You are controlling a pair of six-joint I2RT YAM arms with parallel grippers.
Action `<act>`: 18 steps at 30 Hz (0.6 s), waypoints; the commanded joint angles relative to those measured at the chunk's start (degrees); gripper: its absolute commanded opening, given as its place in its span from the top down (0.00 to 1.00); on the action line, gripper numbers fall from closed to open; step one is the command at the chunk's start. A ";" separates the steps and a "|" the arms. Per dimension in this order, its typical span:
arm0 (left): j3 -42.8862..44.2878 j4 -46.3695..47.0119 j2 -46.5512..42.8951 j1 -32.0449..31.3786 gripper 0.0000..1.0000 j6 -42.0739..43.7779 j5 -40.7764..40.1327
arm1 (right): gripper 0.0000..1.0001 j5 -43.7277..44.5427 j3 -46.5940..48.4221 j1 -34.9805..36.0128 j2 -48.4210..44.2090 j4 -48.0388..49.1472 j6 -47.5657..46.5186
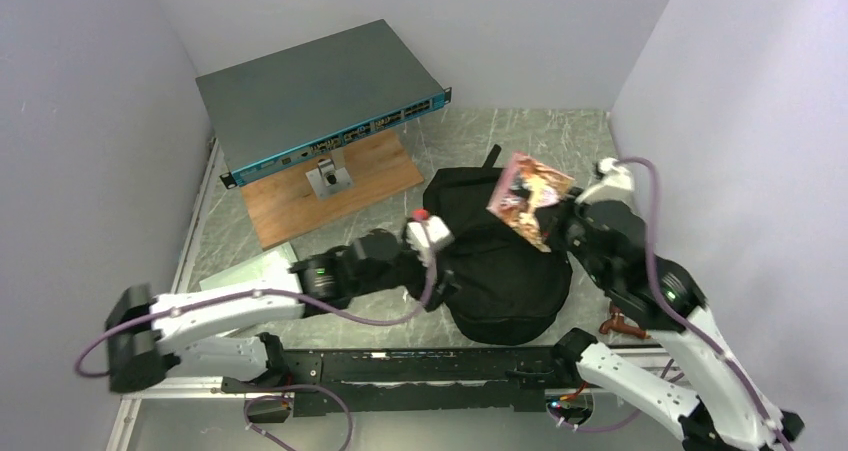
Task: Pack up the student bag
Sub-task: Pick up the book from the center of the board, then place the book in the student bag.
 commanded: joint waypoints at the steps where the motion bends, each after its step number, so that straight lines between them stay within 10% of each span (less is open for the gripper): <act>1: 8.80 1.90 13.91 -8.62 0.07 10.51 -4.54 | 1.00 25.32 2.62 -0.15 -6.50 -14.07 0.01; 13: 28.86 -6.10 42.28 -17.68 0.00 20.88 -15.75 | 1.00 31.70 8.30 0.08 -19.57 -24.76 2.86; 18: 34.20 -10.63 47.03 -17.59 0.13 21.25 -23.50 | 1.00 28.74 8.95 0.17 -22.69 -27.72 3.53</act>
